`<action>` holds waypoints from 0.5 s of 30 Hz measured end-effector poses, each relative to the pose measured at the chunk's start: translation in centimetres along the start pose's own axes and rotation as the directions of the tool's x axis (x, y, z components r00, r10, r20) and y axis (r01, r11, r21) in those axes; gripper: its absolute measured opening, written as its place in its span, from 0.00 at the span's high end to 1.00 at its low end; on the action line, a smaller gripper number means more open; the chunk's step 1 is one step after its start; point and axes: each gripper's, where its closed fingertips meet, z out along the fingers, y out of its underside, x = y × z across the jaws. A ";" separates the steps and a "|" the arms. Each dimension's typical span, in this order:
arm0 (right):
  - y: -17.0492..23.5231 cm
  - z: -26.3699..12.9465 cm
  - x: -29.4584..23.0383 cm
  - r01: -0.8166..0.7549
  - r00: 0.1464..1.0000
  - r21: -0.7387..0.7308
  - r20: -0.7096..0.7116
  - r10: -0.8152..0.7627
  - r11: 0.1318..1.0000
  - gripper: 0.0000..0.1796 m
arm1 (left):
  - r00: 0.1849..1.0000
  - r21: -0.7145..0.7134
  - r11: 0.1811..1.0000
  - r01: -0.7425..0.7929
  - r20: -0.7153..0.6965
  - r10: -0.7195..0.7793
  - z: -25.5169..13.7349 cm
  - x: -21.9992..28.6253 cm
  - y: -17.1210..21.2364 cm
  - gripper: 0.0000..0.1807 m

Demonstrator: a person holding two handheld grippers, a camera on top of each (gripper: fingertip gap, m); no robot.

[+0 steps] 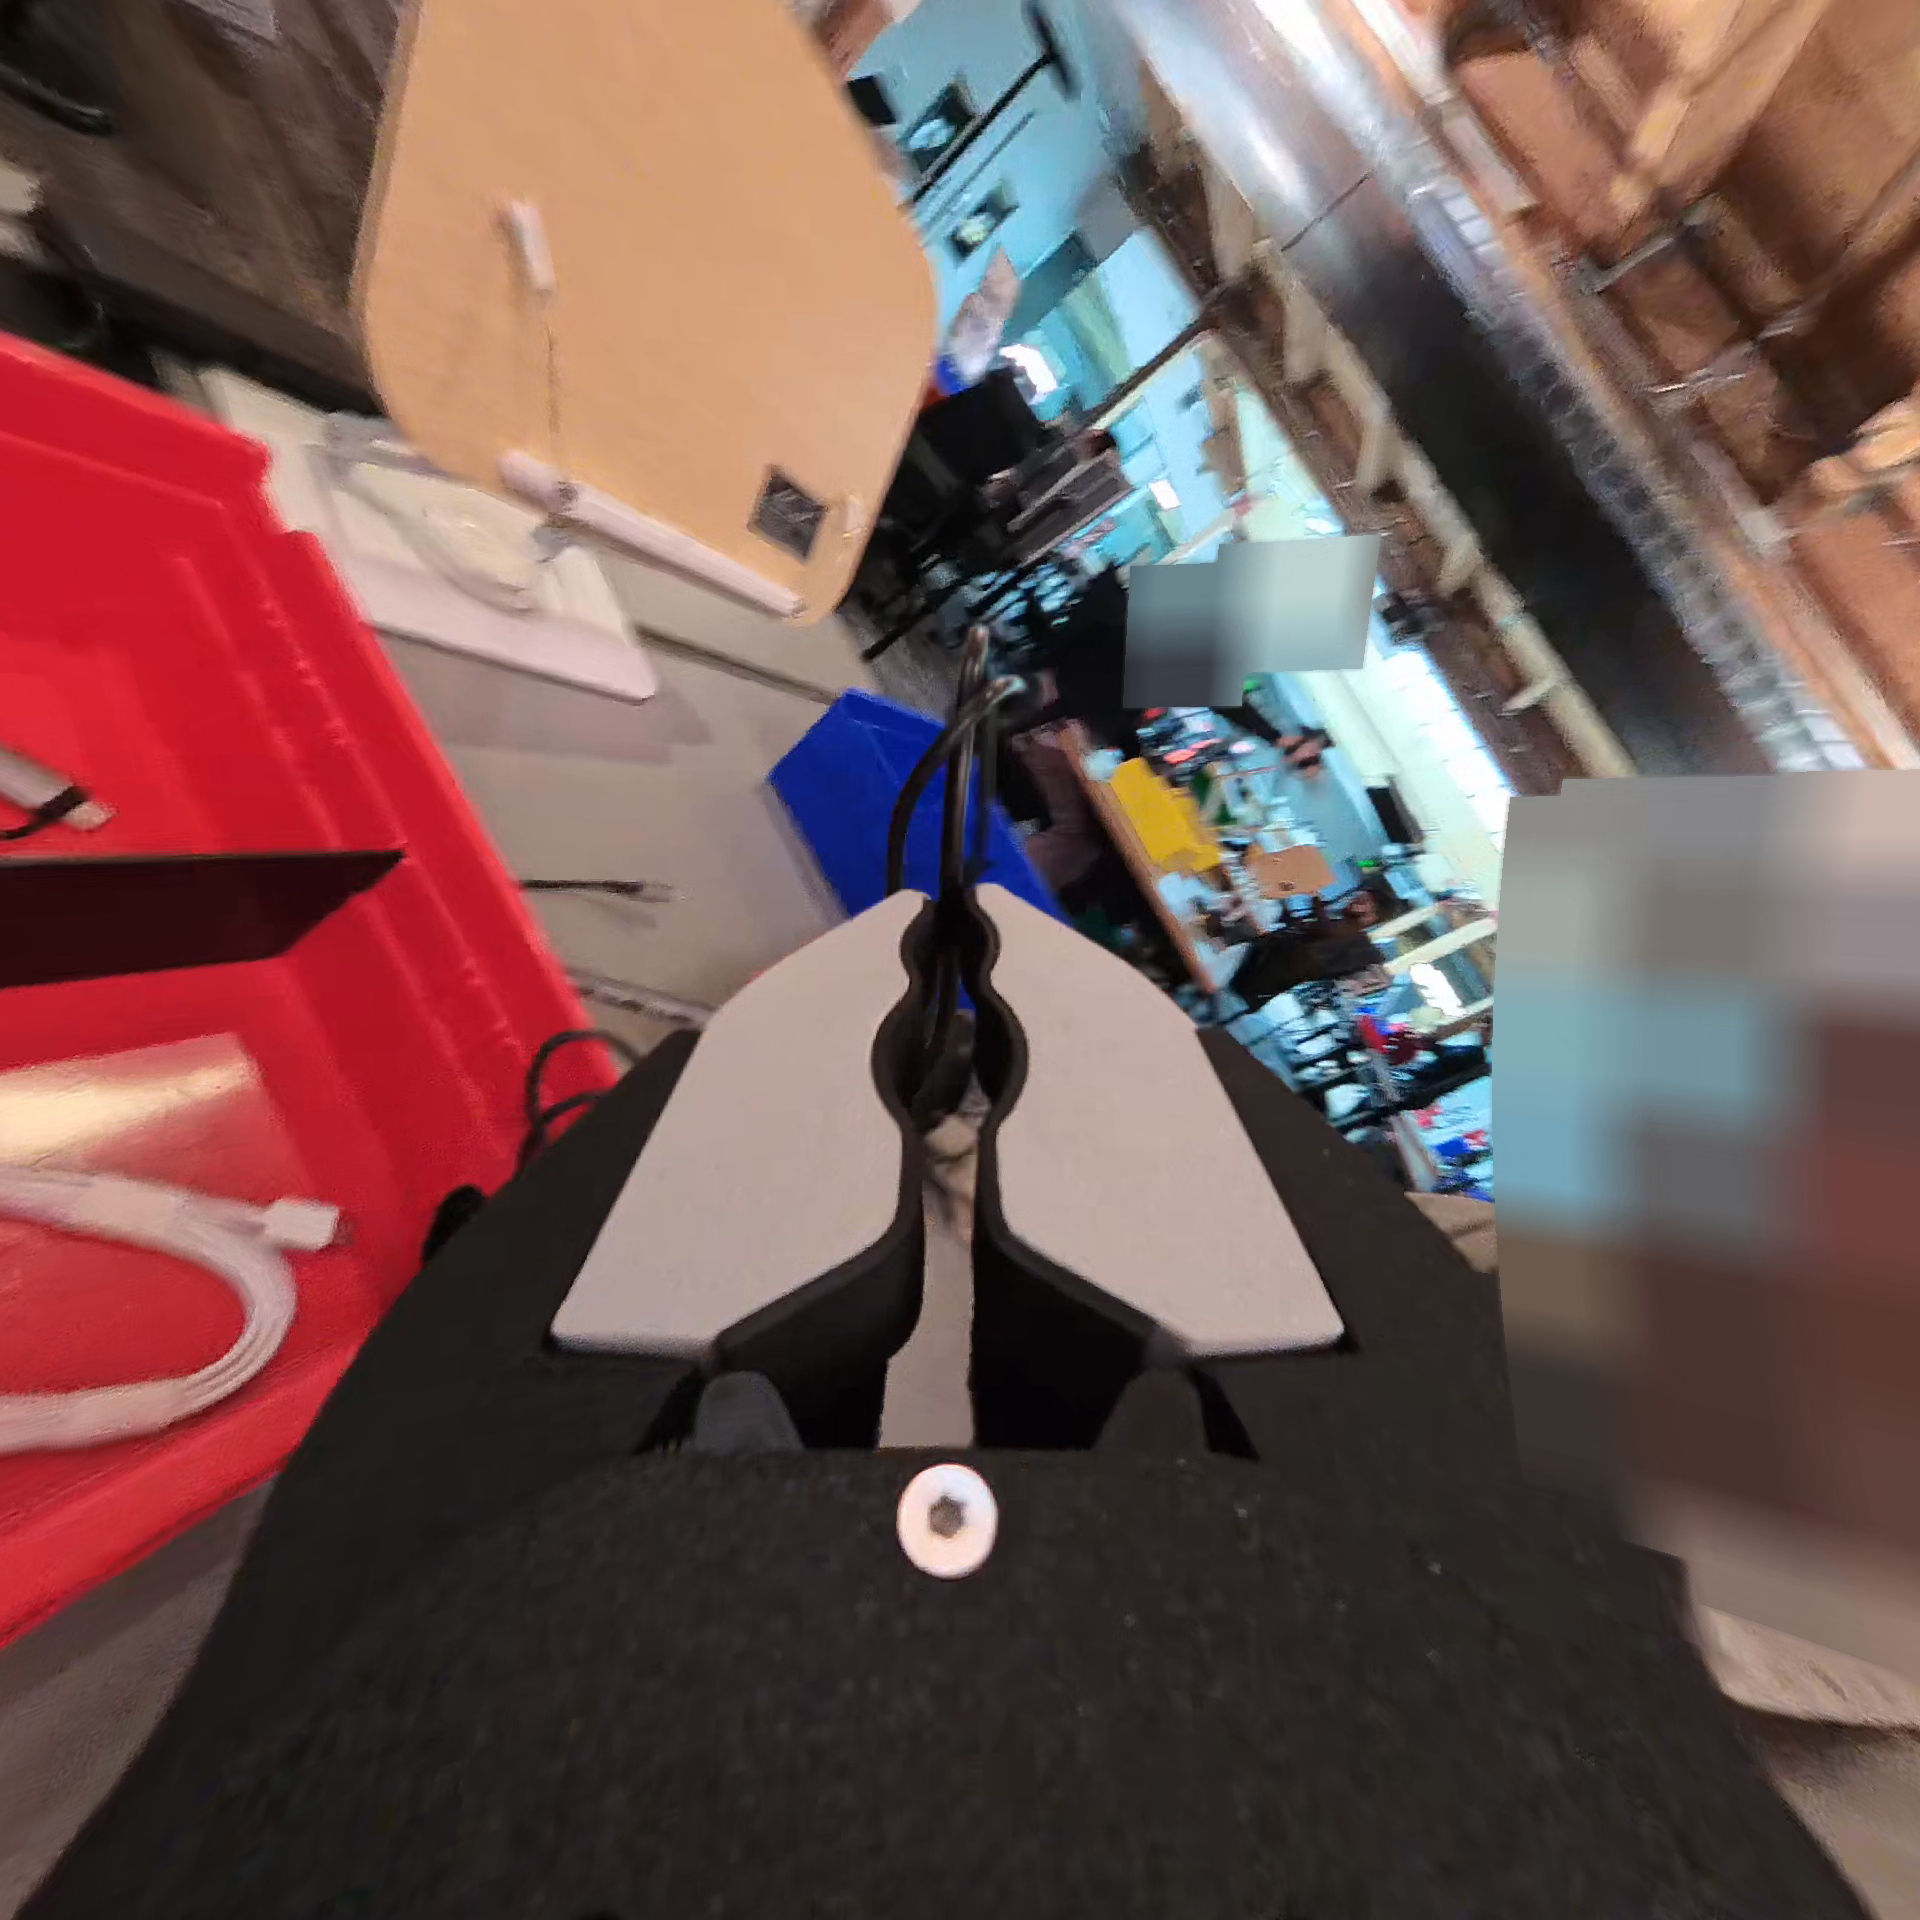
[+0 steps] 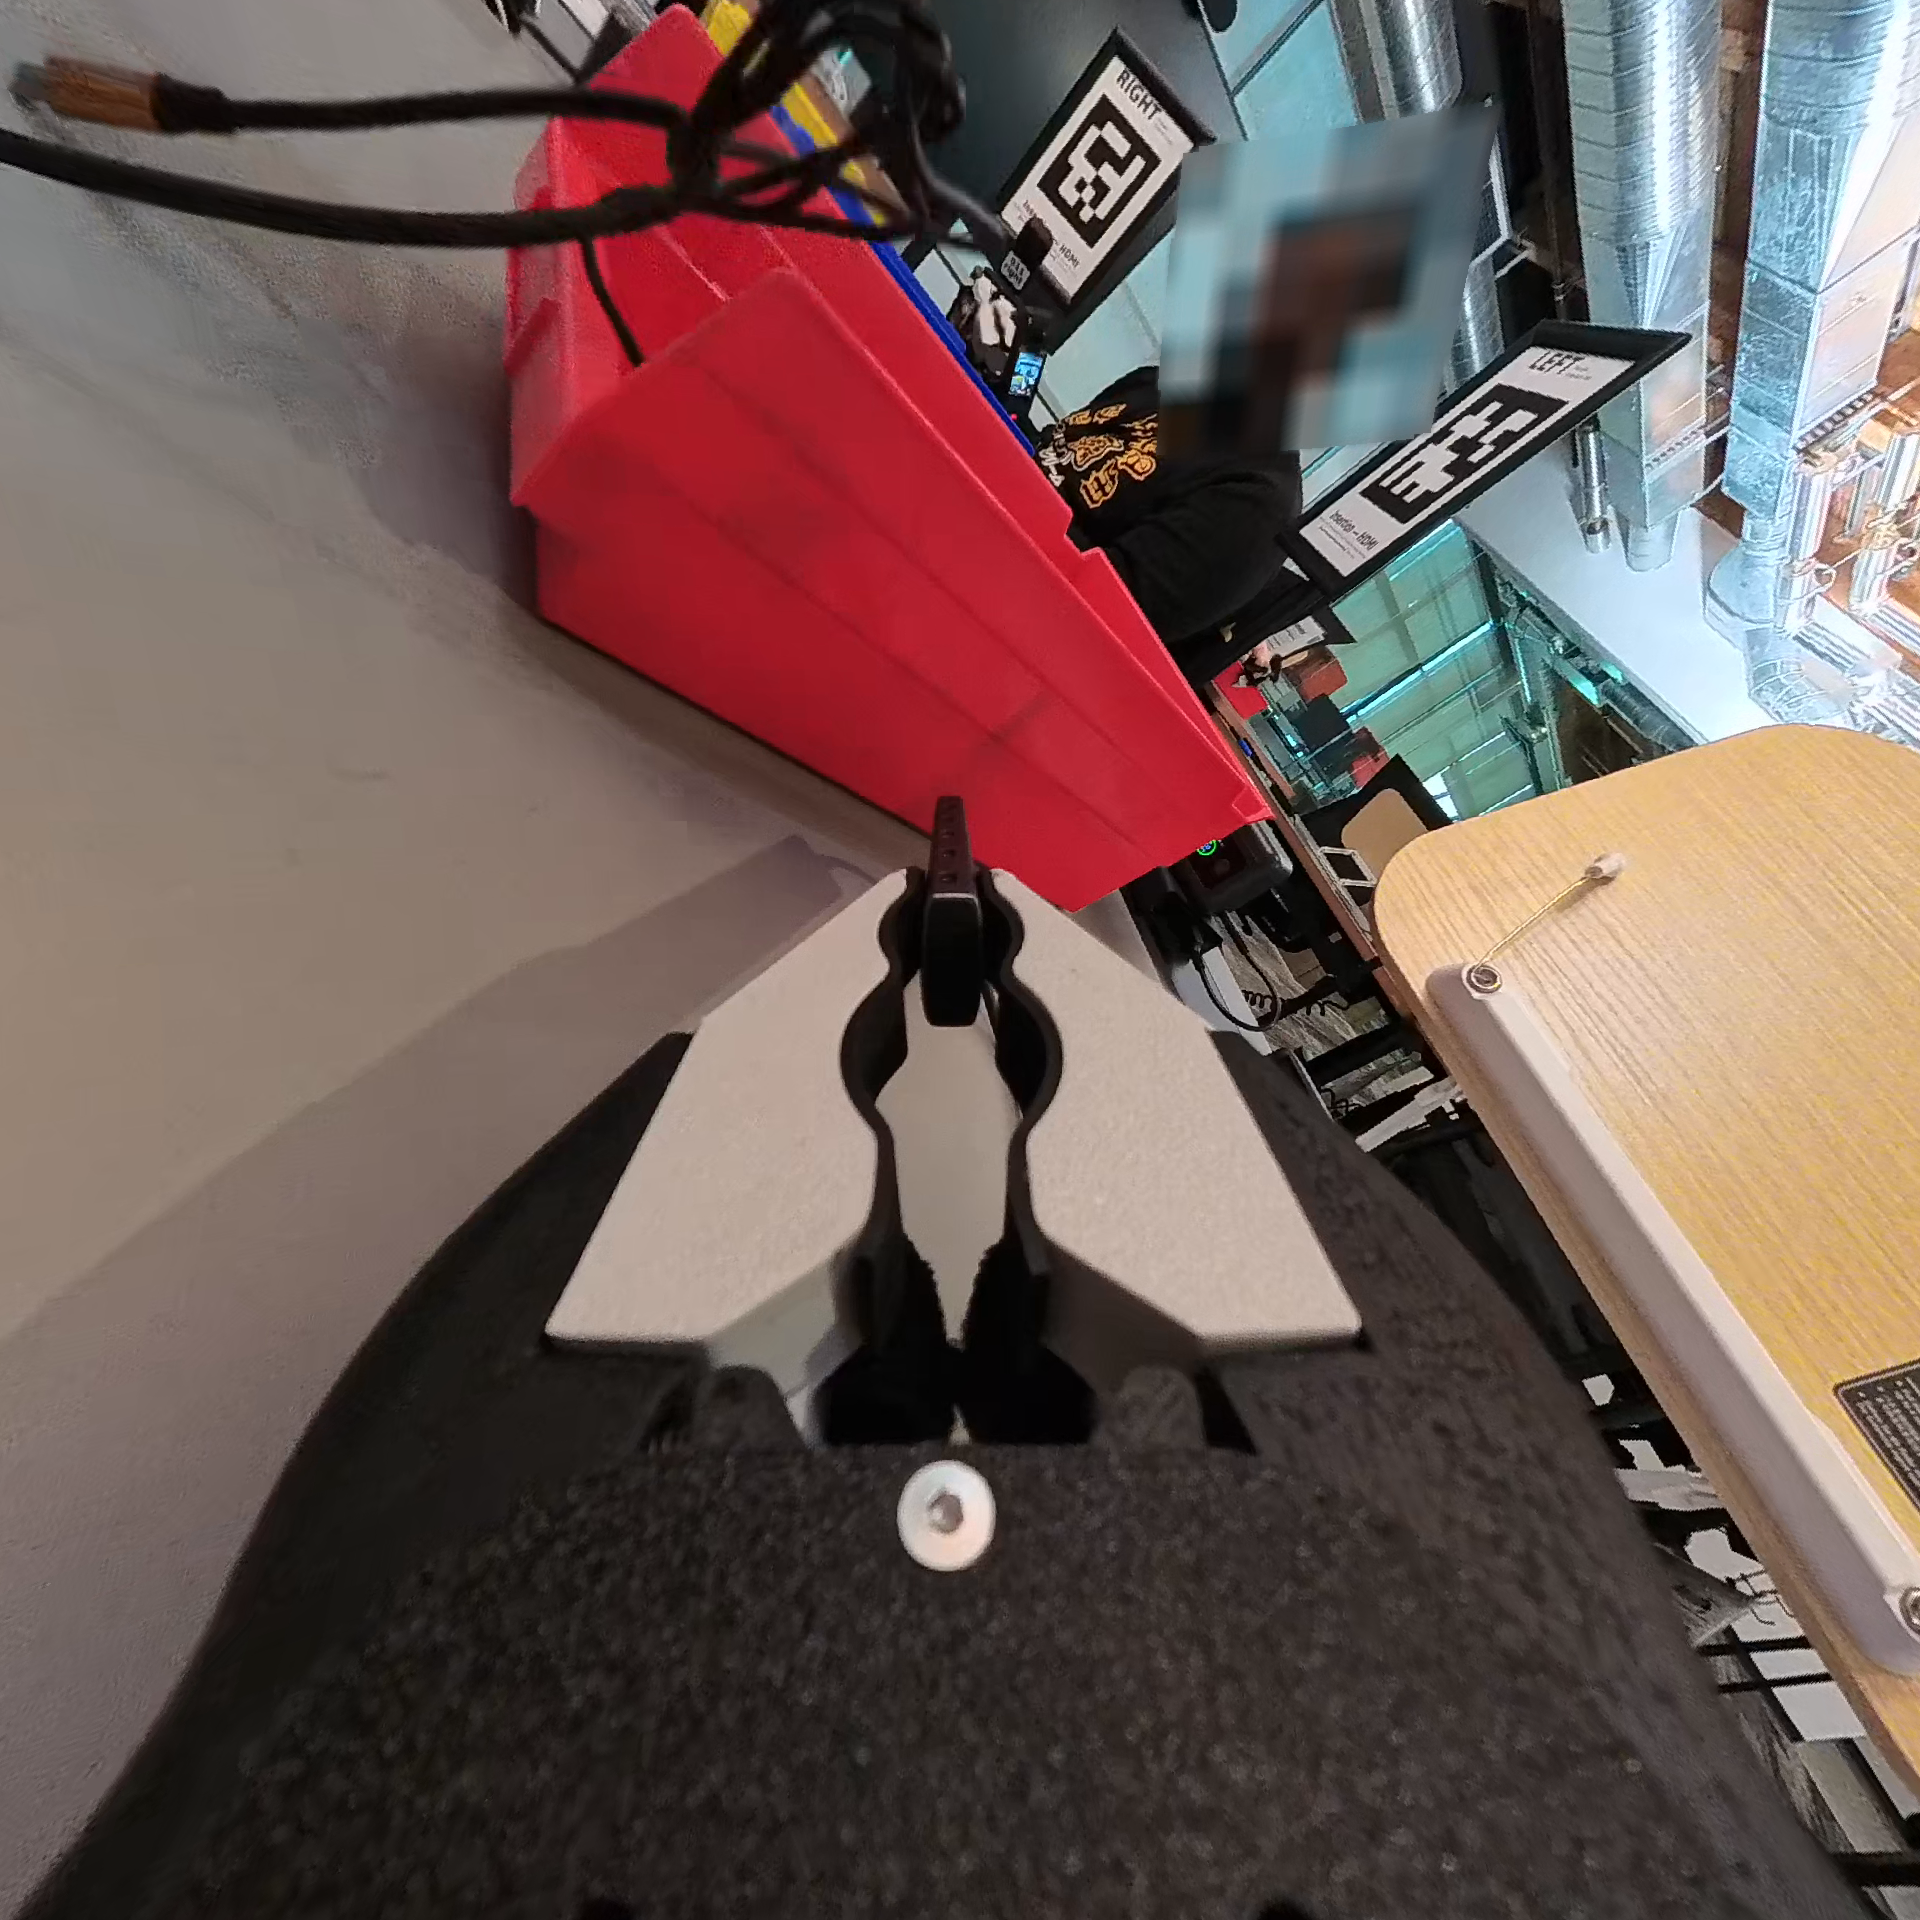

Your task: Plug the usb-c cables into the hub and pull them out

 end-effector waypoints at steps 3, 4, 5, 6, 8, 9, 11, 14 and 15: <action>0.1 0.0 0.0 0.000 1.000 -0.001 -0.001 0.000 1.000 0.95 | 0.936 -0.120 0.992 -0.039 0.344 0.079 -0.1 -6.1 2.9 0.99; 0.1 0.0 0.1 0.000 1.000 -0.005 -0.006 0.000 1.000 0.95 | 0.884 -0.180 0.981 -0.078 0.442 0.151 -0.6 -7.7 3.9 0.99; 0.3 0.1 0.2 0.000 1.000 -0.013 -0.012 0.000 1.000 0.95 | 0.858 -0.216 0.970 -0.112 0.471 0.204 -0.6 -8.2 4.8 0.98; 0.5 0.1 0.3 -0.001 1.000 -0.027 -0.014 0.001 1.000 0.95 | 0.860 -0.219 0.966 -0.136 0.459 0.225 -0.4 -7.9 5.4 0.98; 1.2 0.3 0.3 0.005 1.000 -0.067 -0.015 -0.007 0.998 0.95 | 0.887 -0.163 0.974 -0.159 0.410 0.213 0.0 -6.5 6.3 0.98; 1.6 0.3 0.2 0.008 1.000 -0.095 -0.014 -0.009 0.995 0.95 | 0.897 -0.140 0.976 -0.168 0.388 0.210 0.1 -6.0 6.7 0.98; 2.9 0.6 -0.1 -0.020 1.000 -0.190 0.004 0.021 0.982 0.95 | 0.896 -0.119 0.974 -0.192 0.384 0.223 0.0 -5.6 7.3 0.98; 4.2 0.6 -1.0 -0.071 0.993 -0.309 0.069 0.097 0.949 0.92 | 0.878 -0.079 0.971 -0.228 0.414 0.239 -0.5 -5.9 7.0 0.98; 4.4 0.4 -1.2 -0.083 0.989 -0.342 0.088 0.120 0.936 0.91 | 0.877 -0.078 0.970 -0.230 0.416 0.241 -0.5 -6.0 6.9 0.98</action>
